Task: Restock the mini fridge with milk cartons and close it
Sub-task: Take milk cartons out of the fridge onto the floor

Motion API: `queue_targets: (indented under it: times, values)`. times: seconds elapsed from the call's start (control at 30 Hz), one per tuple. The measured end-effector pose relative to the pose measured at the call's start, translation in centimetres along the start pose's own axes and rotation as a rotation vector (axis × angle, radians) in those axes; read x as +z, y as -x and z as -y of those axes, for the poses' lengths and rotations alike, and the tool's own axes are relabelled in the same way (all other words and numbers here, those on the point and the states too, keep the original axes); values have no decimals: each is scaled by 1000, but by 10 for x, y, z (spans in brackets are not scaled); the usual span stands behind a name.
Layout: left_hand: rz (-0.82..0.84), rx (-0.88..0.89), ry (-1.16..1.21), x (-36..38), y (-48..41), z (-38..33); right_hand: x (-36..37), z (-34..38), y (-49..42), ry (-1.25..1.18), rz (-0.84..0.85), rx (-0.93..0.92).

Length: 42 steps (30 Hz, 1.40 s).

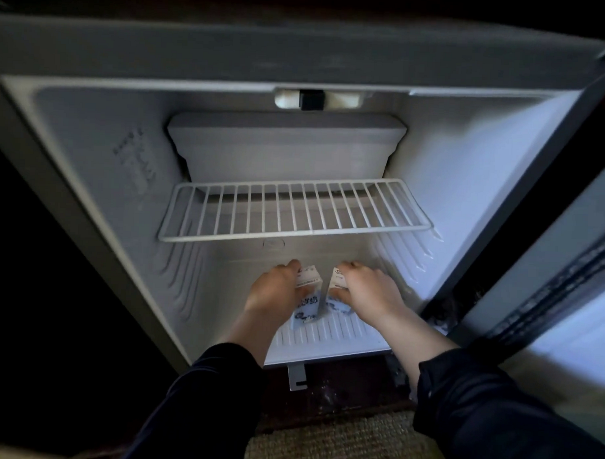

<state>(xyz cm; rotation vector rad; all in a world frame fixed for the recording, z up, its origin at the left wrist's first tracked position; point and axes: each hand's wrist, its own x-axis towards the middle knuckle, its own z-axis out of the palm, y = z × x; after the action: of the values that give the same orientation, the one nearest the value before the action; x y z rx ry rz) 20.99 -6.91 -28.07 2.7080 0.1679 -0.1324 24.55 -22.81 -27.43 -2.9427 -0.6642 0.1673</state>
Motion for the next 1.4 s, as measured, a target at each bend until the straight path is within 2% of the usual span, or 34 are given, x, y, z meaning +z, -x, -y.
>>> queue_targets:
  times: [0.23, 0.4, 0.73, 1.03, 1.2, 1.4]
  values:
    - [113, -4, -40, -31, 37, -7, -29, 14, 24, -89, 220, -44]
    - [172, 32, -83, -60, 70, -12, -58, 33, 50, -95, 303, -42]
    - [164, 112, -108, -105, 156, -49, -127, 42, 128, -46, 271, -72]
    - [181, 377, -290, -147, 221, -139, -198, 8, 230, 99, 184, -102]
    - [194, 552, -373, -141, 250, -202, -222, -32, 294, 113, 113, -60]
    - [239, 671, -372, -93, 278, -266, -210, -90, 370, 123, 137, 94]
